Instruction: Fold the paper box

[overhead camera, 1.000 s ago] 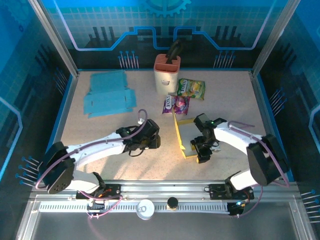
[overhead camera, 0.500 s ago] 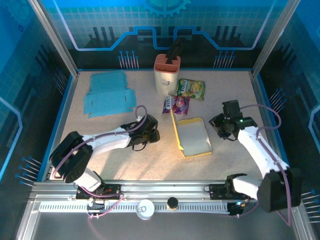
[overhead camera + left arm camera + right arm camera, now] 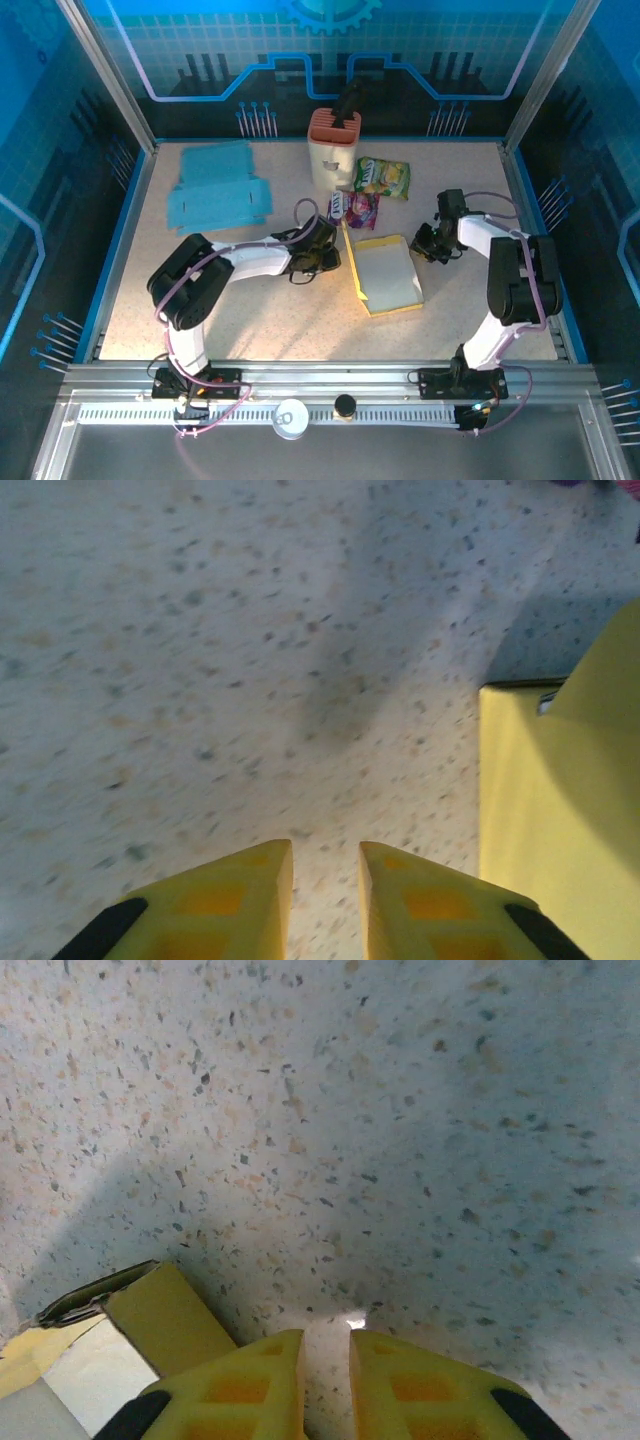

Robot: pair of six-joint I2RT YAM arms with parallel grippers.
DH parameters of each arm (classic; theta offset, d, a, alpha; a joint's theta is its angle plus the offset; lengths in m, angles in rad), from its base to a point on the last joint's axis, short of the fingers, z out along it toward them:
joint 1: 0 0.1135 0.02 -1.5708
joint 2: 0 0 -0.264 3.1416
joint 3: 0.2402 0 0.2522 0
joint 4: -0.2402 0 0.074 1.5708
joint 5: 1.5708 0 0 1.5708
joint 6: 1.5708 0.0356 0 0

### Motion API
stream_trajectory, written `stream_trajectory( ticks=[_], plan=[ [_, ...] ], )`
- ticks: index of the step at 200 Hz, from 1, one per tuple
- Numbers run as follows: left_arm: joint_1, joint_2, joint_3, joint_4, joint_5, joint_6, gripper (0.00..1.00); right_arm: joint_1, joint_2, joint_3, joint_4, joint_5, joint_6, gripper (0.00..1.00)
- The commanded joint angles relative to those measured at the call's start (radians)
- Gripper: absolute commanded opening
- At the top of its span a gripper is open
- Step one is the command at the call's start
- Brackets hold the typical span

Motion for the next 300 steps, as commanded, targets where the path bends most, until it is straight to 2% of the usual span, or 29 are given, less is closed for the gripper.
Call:
stream_trajectory(
  ticks=[1,68,133,168,223,250,300],
  plan=[
    [0.007,0.054,0.041,0.040,0.052,-0.022,0.21,0.001,0.007,0.002,0.051,-0.070,-0.041,0.18],
    [0.000,0.103,0.067,0.141,0.113,-0.046,0.12,0.049,-0.042,-0.040,0.089,-0.114,-0.012,0.17],
    [0.000,0.107,0.063,0.161,0.124,-0.051,0.11,0.088,-0.074,-0.081,0.138,-0.125,0.042,0.15],
    [0.018,0.117,0.084,0.144,0.127,-0.045,0.11,0.086,-0.121,-0.162,0.158,-0.134,0.083,0.14],
    [0.050,0.187,0.213,0.106,0.214,0.027,0.11,0.127,-0.321,-0.358,0.238,-0.118,0.271,0.16],
    [0.048,0.223,0.302,0.050,0.250,0.062,0.11,0.196,-0.388,-0.421,0.285,-0.115,0.379,0.18],
    [0.061,0.312,0.516,-0.147,0.262,0.152,0.14,0.353,-0.416,-0.478,0.372,-0.070,0.585,0.23]
  ],
)
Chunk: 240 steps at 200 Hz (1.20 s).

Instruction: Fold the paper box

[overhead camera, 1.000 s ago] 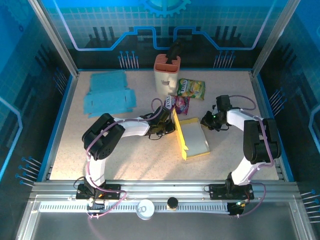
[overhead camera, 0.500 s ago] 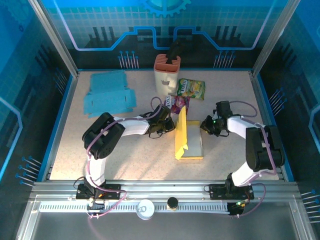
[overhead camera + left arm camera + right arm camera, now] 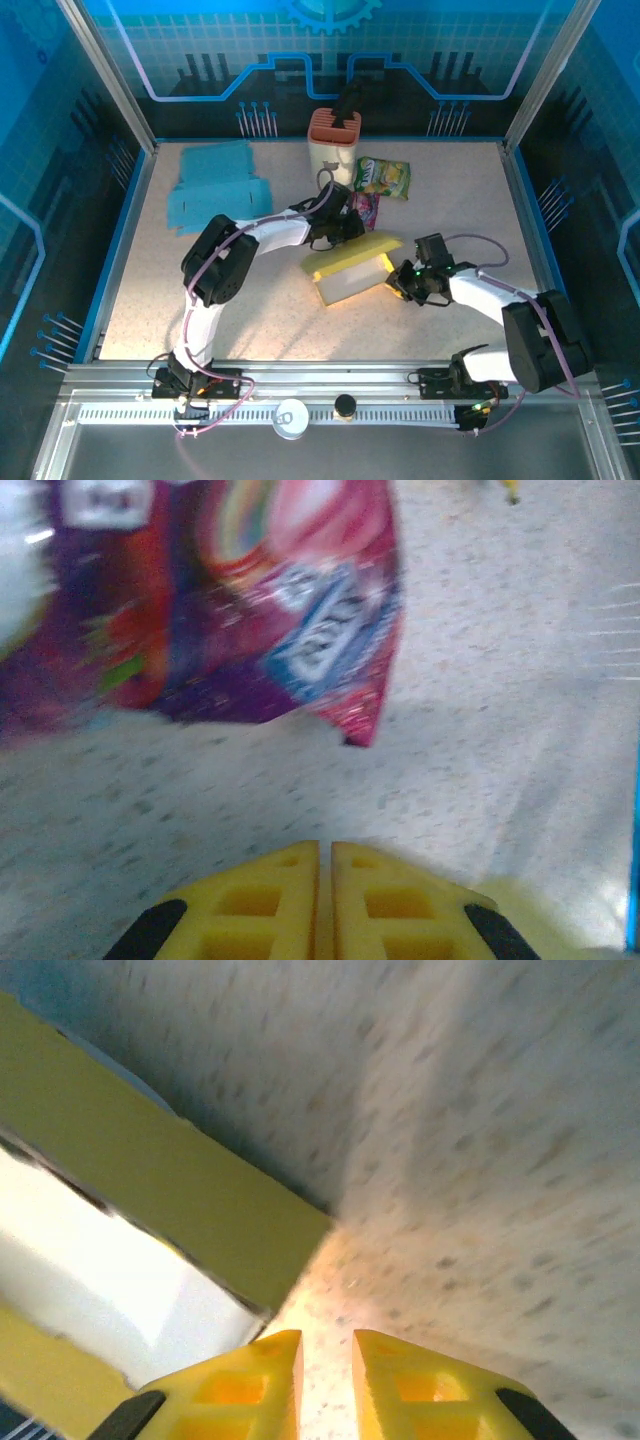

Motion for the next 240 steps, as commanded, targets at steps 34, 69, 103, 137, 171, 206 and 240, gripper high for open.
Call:
stream_trajectory(
  ticks=[34,69,103,137,171,206,240],
  plan=[
    [0.040,0.007,0.151,-0.251,-0.011,0.144,0.30,0.073,-0.058,-0.006,0.051,0.039,0.126,0.31],
    [0.066,-0.098,0.193,-0.402,-0.156,0.231,0.51,0.089,-0.167,0.033,-0.093,0.117,0.007,0.40],
    [0.064,-0.353,0.057,-0.497,-0.365,0.253,0.62,0.053,-0.248,0.141,-0.200,0.170,-0.382,0.50],
    [0.060,-0.650,-0.210,-0.566,-0.416,0.227,0.63,0.039,-0.167,0.351,-0.304,0.217,-0.783,0.54],
    [0.023,-0.825,-0.416,-0.635,-0.393,0.239,0.66,0.045,-0.019,0.555,-0.359,0.265,-1.033,0.62],
    [0.023,-0.820,-0.463,-0.639,-0.385,0.319,0.72,0.046,0.141,0.727,-0.434,0.236,-1.148,0.69],
    [0.029,-0.749,-0.416,-0.637,-0.464,0.368,0.74,0.089,0.208,0.777,-0.438,0.255,-1.246,0.72]
  ],
)
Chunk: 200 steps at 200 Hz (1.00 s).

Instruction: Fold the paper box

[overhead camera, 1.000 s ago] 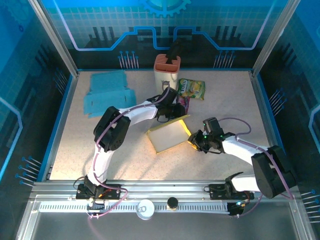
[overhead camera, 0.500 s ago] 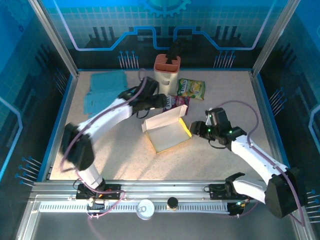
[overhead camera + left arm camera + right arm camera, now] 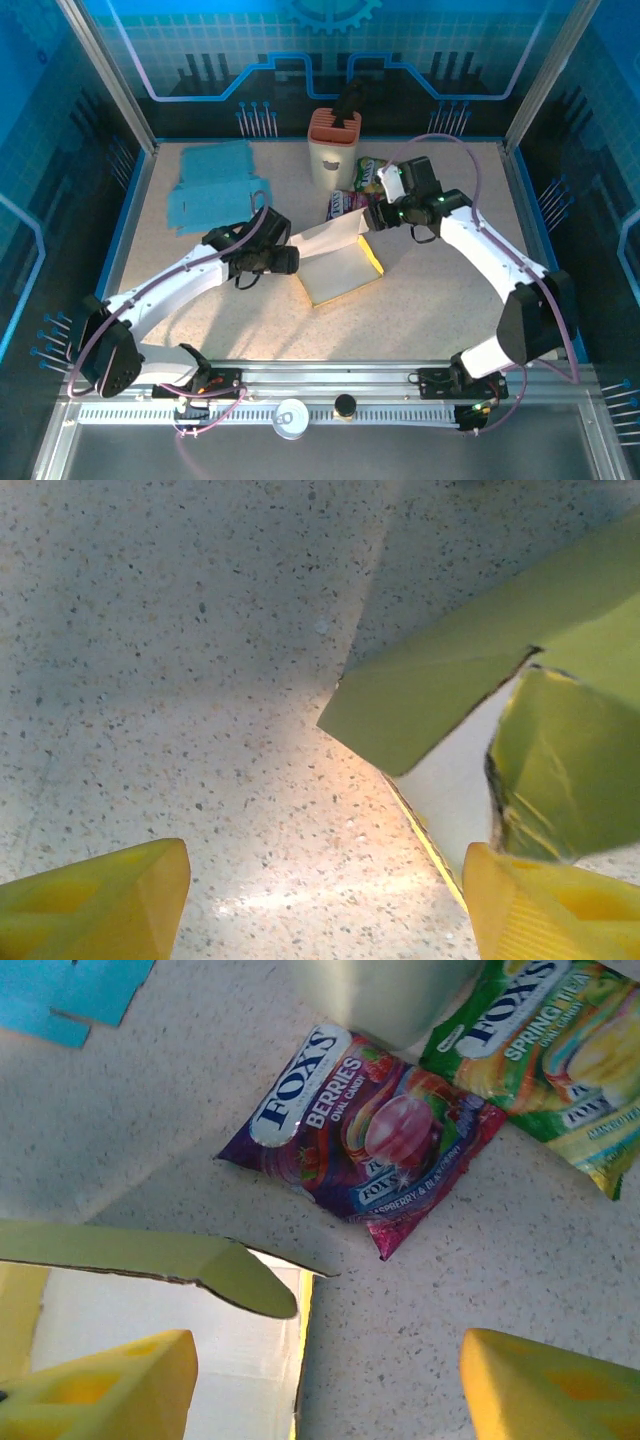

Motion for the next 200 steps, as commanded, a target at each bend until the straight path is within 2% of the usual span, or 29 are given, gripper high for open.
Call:
stream_trajectory(
  ticks=[1,39,68,77,93,115,172,200],
  plan=[
    [0.005,0.043,0.046,-0.010,-0.070,0.065,0.74,0.030,0.030,0.044,-0.062,0.018,-0.135,0.72],
    [0.031,0.094,0.045,0.073,-0.065,0.112,0.71,0.036,0.088,0.065,-0.060,0.023,-0.213,0.72],
    [0.035,0.146,0.083,0.086,-0.074,0.122,0.63,0.036,0.127,0.084,-0.044,0.044,-0.233,0.70],
    [0.035,0.157,0.096,0.086,-0.075,0.124,0.58,0.035,0.138,0.092,-0.039,0.035,-0.240,0.69],
    [0.035,0.170,0.110,0.093,-0.076,0.132,0.54,0.035,0.149,0.097,-0.020,0.010,-0.249,0.67],
    [0.035,0.180,0.126,0.088,-0.079,0.134,0.49,0.033,0.162,0.107,-0.008,-0.021,-0.256,0.63],
    [0.035,0.184,0.137,0.103,-0.074,0.141,0.28,0.032,0.184,0.123,-0.003,-0.087,-0.249,0.50],
    [0.035,0.188,0.139,0.103,-0.078,0.145,0.23,0.035,0.185,0.126,0.003,-0.091,-0.241,0.43]
  ],
)
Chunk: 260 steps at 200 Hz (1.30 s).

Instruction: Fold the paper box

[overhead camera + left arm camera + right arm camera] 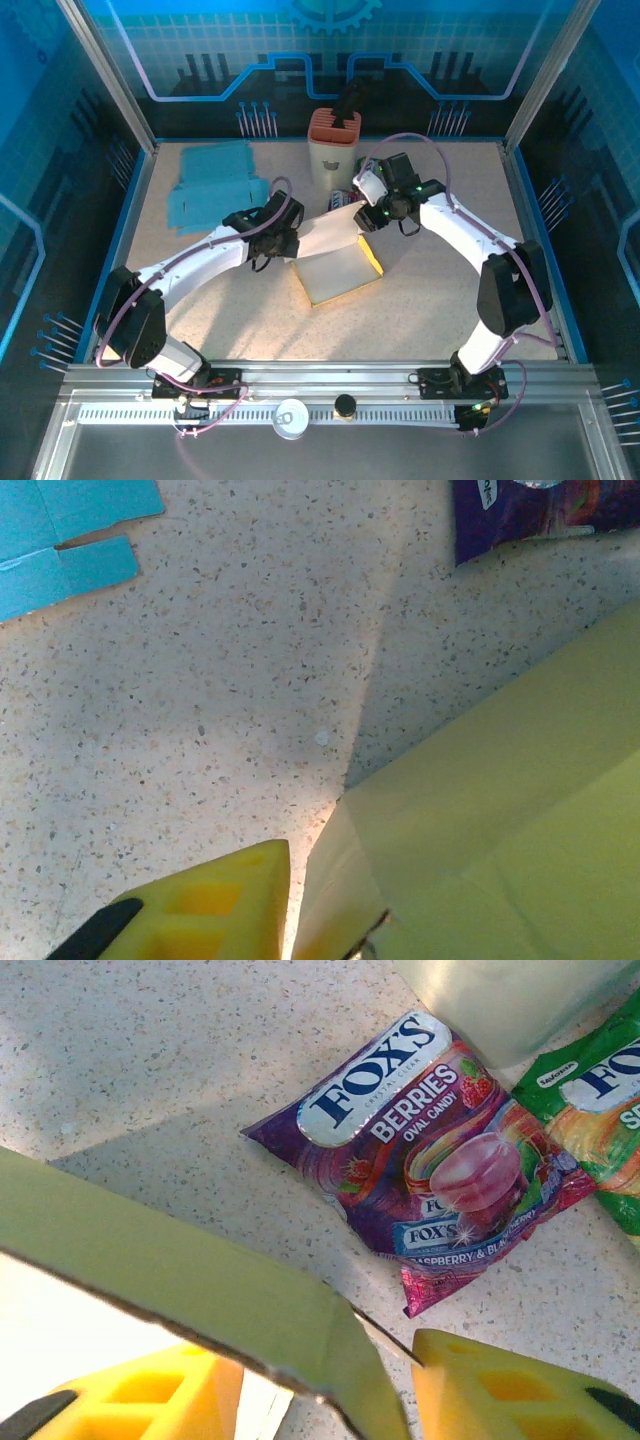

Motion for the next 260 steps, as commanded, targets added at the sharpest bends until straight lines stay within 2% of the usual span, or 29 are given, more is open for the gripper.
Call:
stream_trajectory(
  ticks=[1,40,66,84,101,128,163,197,218,237,260],
  plan=[
    [0.006,0.011,0.029,0.003,-0.018,0.016,0.23,0.008,0.010,0.030,0.009,-0.033,0.001,0.43],
    [0.006,0.013,0.034,0.007,-0.026,0.012,0.13,0.028,-0.004,0.011,0.036,-0.016,0.022,0.33],
    [0.007,0.022,0.045,0.000,-0.033,0.011,0.08,0.036,-0.025,-0.018,0.056,0.028,0.033,0.36],
    [0.007,0.024,0.045,-0.002,-0.042,0.012,0.00,0.032,-0.055,-0.048,0.080,0.035,0.038,0.37],
    [0.007,0.023,0.042,-0.001,-0.051,0.015,0.00,0.017,-0.067,-0.056,0.086,0.009,0.041,0.33],
    [0.006,0.032,0.046,-0.003,-0.061,0.024,0.00,0.014,-0.054,-0.047,0.074,0.009,0.037,0.33],
    [0.007,0.044,0.058,-0.011,-0.081,0.057,0.00,-0.015,-0.094,-0.082,0.091,0.012,0.062,0.54],
    [0.015,0.041,0.060,-0.006,-0.088,0.086,0.00,-0.058,-0.090,-0.089,0.097,-0.061,0.071,0.61],
    [0.024,0.039,0.060,-0.001,-0.082,0.091,0.00,-0.058,-0.060,-0.063,0.083,-0.105,0.061,0.60],
    [0.028,0.044,0.063,-0.001,-0.077,0.093,0.00,-0.057,-0.034,-0.044,0.073,-0.139,0.057,0.52],
    [0.029,0.052,0.067,-0.002,-0.076,0.094,0.00,-0.048,-0.022,-0.047,0.088,-0.140,0.058,0.48]
  ],
)
